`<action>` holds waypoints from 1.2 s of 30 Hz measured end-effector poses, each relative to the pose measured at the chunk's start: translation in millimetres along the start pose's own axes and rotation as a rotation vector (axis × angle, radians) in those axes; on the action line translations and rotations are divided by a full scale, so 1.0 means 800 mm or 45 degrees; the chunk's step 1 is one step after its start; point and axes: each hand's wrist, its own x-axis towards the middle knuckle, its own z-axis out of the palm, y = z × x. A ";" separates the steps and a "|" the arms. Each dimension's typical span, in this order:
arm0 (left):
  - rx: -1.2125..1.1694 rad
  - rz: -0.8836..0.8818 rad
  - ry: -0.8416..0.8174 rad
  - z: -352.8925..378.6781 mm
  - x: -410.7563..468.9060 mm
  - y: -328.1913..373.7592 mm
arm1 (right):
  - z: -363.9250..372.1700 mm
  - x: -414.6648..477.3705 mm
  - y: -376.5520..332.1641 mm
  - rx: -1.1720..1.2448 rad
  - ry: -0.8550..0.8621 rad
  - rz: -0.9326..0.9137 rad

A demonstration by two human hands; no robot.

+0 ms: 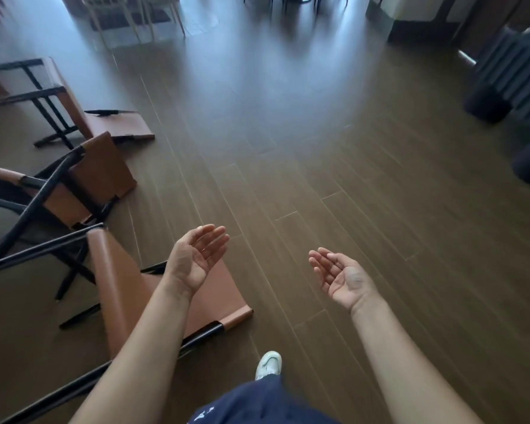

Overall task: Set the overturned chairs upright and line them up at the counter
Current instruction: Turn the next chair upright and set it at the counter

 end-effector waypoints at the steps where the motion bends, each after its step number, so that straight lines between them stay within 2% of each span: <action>1: -0.002 -0.007 0.002 0.012 0.015 0.004 | 0.012 0.013 -0.015 0.015 -0.014 0.010; 13: -0.100 0.044 0.103 0.114 0.132 0.012 | 0.079 0.154 -0.154 -0.109 -0.193 0.155; 23: -0.323 0.242 0.278 0.194 0.177 -0.003 | 0.130 0.249 -0.270 -0.369 -0.381 0.355; 30: -0.432 0.318 0.407 0.204 0.204 -0.006 | 0.179 0.297 -0.293 -0.473 -0.442 0.466; 36: -0.480 0.370 0.488 0.188 0.241 0.026 | 0.243 0.347 -0.287 -0.549 -0.500 0.536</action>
